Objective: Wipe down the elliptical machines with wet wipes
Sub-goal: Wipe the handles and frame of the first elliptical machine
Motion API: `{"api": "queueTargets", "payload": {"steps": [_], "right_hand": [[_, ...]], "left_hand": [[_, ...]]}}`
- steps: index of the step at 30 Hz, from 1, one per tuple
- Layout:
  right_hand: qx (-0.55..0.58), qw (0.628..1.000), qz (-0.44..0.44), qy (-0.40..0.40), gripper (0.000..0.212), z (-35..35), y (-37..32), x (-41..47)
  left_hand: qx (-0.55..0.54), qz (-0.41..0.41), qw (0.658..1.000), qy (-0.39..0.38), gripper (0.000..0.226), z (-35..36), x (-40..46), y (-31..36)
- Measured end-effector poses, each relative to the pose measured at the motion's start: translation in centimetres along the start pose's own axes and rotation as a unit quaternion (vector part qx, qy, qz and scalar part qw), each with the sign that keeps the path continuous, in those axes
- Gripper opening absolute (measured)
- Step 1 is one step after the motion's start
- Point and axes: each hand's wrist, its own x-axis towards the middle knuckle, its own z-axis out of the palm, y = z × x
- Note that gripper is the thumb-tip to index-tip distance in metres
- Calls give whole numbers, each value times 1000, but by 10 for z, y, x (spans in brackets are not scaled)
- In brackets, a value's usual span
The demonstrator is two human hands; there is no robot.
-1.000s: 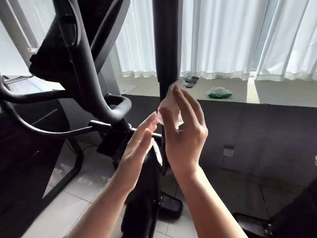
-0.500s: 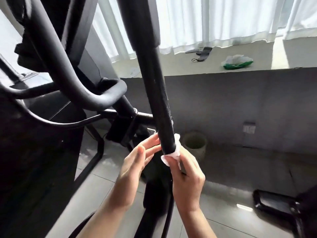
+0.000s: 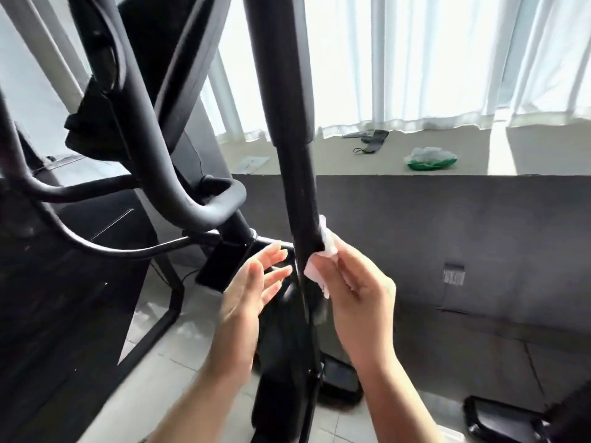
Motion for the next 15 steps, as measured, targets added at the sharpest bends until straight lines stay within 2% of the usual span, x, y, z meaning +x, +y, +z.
{"api": "queueTargets", "payload": {"steps": [4,7,10,13,15], "right_hand": [[-22,994,-96,49,14,24,-39,47],[-117,967,-201,108,15,26,-42,56],[-184,923,-316,121,21,15,-44,60],[-187,890,-382,164,27,19,-66,93],[-168,900,-366,165,28,28,-75,115]], "left_hand": [[-24,87,996,24,65,-3,25,36],[-28,156,987,23,48,-5,42,65],[-44,188,981,19,37,-4,60,85],[-80,193,978,10,61,2,74,97],[-92,192,977,-5,69,5,82,103]]}}
